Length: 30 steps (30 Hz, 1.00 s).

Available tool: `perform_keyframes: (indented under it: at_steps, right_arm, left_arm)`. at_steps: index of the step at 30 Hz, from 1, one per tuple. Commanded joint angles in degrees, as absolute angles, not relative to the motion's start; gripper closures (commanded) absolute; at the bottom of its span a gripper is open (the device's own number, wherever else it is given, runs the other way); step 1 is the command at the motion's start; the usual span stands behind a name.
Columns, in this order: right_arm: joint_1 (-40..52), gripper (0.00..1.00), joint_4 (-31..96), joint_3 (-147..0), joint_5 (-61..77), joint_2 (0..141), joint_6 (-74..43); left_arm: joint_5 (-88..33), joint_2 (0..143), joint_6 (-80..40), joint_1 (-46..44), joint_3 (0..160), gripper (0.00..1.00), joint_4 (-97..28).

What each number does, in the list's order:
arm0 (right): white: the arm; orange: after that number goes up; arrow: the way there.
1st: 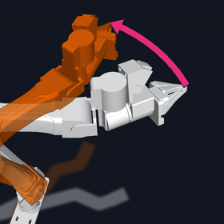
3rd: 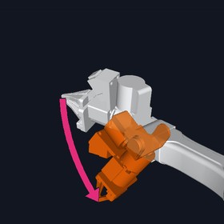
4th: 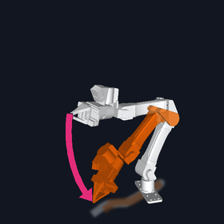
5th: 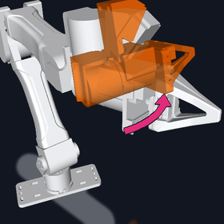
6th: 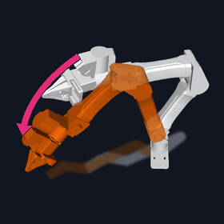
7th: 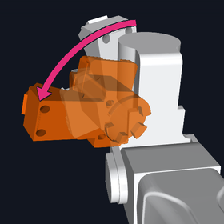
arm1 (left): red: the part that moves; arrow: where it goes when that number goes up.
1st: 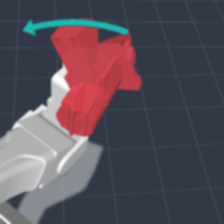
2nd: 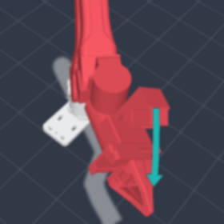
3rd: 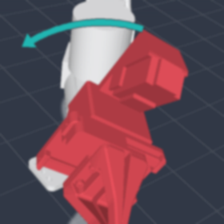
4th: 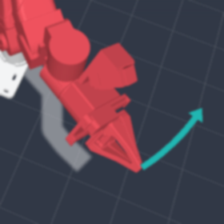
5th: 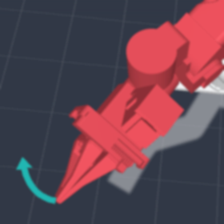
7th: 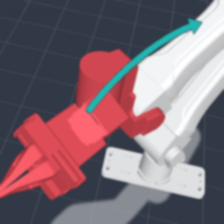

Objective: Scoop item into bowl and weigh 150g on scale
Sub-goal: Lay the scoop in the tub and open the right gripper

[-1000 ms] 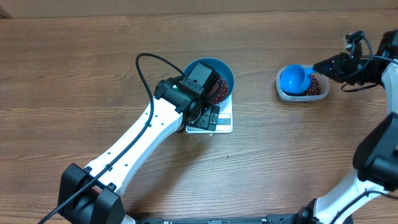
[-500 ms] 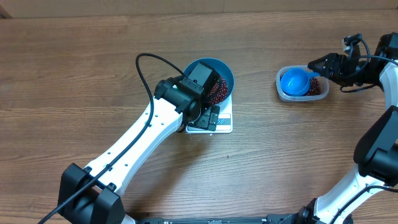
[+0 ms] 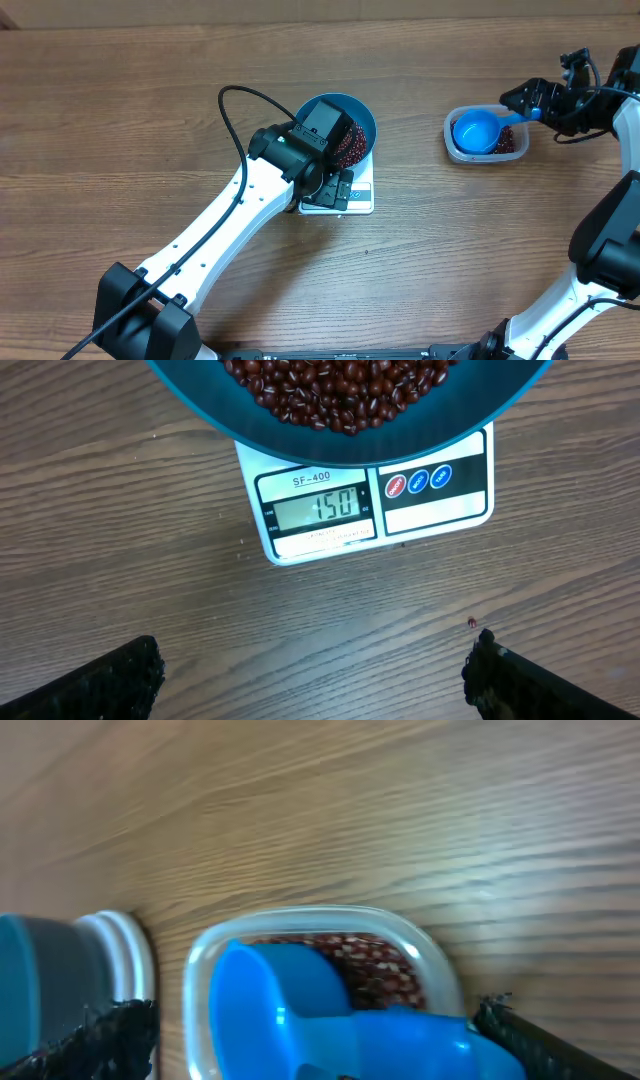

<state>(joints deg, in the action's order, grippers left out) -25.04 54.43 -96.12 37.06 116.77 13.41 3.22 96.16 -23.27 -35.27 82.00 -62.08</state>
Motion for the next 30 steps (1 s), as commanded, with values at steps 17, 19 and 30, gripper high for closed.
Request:
perform_keyframes:
  at_steps: [17, 19, 30]
  right_arm:
    - [-25.26, 0.00, 51.46, -97.91, 14.13, 117.56, 1.04]
    - [-25.32, 0.00, 51.46, -97.91, 14.13, 117.58, 1.06]
    - [-25.30, 0.00, 51.46, -97.91, 14.15, 117.58, 1.06]
  left_arm:
    - [3.03, 96.27, -23.59, -35.64, 81.69, 0.00, -62.06]
    - [3.03, 96.27, -23.59, -35.64, 81.69, 0.00, -62.06]
    - [2.96, 96.27, -24.77, -35.64, 81.69, 0.01, -60.93]
